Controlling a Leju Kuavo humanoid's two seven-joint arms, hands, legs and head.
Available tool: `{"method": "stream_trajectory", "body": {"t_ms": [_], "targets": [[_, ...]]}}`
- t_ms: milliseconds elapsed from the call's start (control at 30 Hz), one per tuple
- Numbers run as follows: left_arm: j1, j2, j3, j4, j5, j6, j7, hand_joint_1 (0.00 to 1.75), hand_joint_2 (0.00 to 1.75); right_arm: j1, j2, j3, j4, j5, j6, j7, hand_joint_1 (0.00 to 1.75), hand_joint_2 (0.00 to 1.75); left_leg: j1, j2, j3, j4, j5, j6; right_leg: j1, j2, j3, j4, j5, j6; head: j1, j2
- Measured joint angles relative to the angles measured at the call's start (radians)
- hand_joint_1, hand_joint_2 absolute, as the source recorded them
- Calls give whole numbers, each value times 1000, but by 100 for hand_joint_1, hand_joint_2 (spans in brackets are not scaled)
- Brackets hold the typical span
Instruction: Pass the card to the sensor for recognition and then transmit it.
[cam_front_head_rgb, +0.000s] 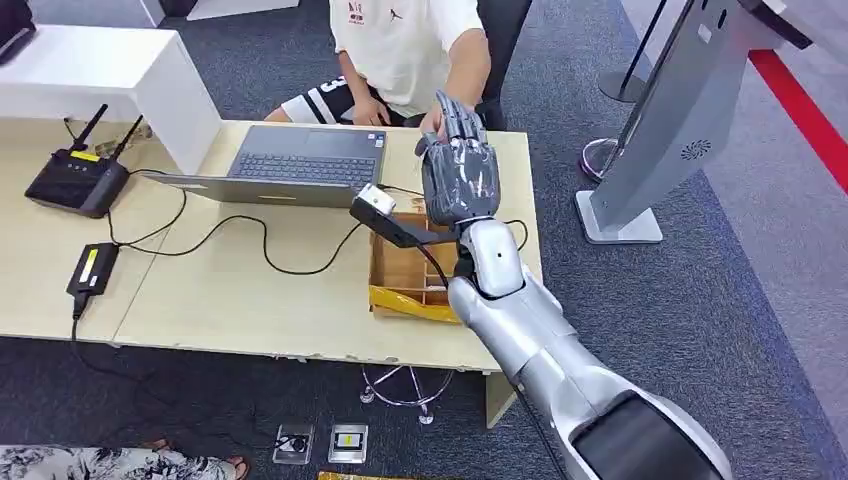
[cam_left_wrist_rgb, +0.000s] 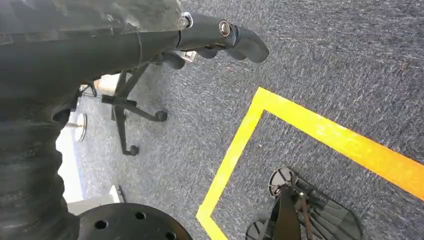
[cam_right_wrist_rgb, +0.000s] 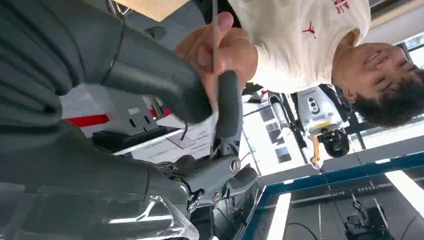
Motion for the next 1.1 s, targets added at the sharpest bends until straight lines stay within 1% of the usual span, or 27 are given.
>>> {"method": "stream_trajectory", "body": {"t_ms": [133, 367, 433, 633, 700, 800, 867, 967, 1100], "targets": [[0, -1, 0, 0, 6, 11, 0, 0, 175, 0, -4, 5, 4, -17, -14, -3, 0, 175, 0, 0, 0, 0, 0, 0, 0, 0, 0, 0, 0, 0, 0, 0], [0, -7, 0, 0, 24, 41, 2, 0, 175, -2, -27, 9, 4, -71, -40, -34, 0, 175, 0, 0, 1, 0, 0, 0, 0, 0, 0, 0, 0, 0, 0, 0], [0, -9, 0, 0, 26, 43, 2, 0, 175, -1, -40, 9, 0, -100, -39, -44, 0, 175, 0, 0, 1, 1, 0, 0, 0, 1, 0, 0, 0, 0, 0, 0], [-1, -13, 3, 0, 10, 44, -17, 0, 175, 34, -109, -4, -73, -201, -37, -56, 0, 175, 0, 1, 1, 1, 0, 0, 0, 1, 0, 0, 0, 0, 0, 0], [-1, -14, 6, 0, -9, 44, -27, 0, 175, 62, -135, -9, -108, -260, -37, -53, 0, 175, 0, 1, 1, 1, 0, 0, 0, 1, 0, -1, 0, 0, 0, 0], [-1, -15, 26, 1, -33, 45, -28, 0, 175, 121, -186, -40, -181, -381, -40, -57, 0, 175, 0, 1, 1, 1, 0, 0, 0, 1, 0, -1, 0, 0, 0, 0], [-1, -15, 38, 2, -48, 45, -28, 0, 175, 168, -224, -64, -239, -464, -41, -79, 0, 175, 0, 2, 1, 1, -1, 0, -1, 1, 0, -1, 1, 0, 0, 0], [-11, -15, 73, 21, -81, 45, -44, 0, 175, 247, -271, -102, -323, -635, -40, -129, 0, 175, -1, 2, 1, 1, -1, 0, -1, 1, 0, -1, 1, 0, 0, 0], [-24, -16, 108, 52, -108, 46, -62, 0, 175, 312, -308, -129, -403, -702, -40, -174, 0, 175, 0, 5, 1, 1, -1, 0, -1, 3, -1, -1, 1, 0, 0, 0]]}}
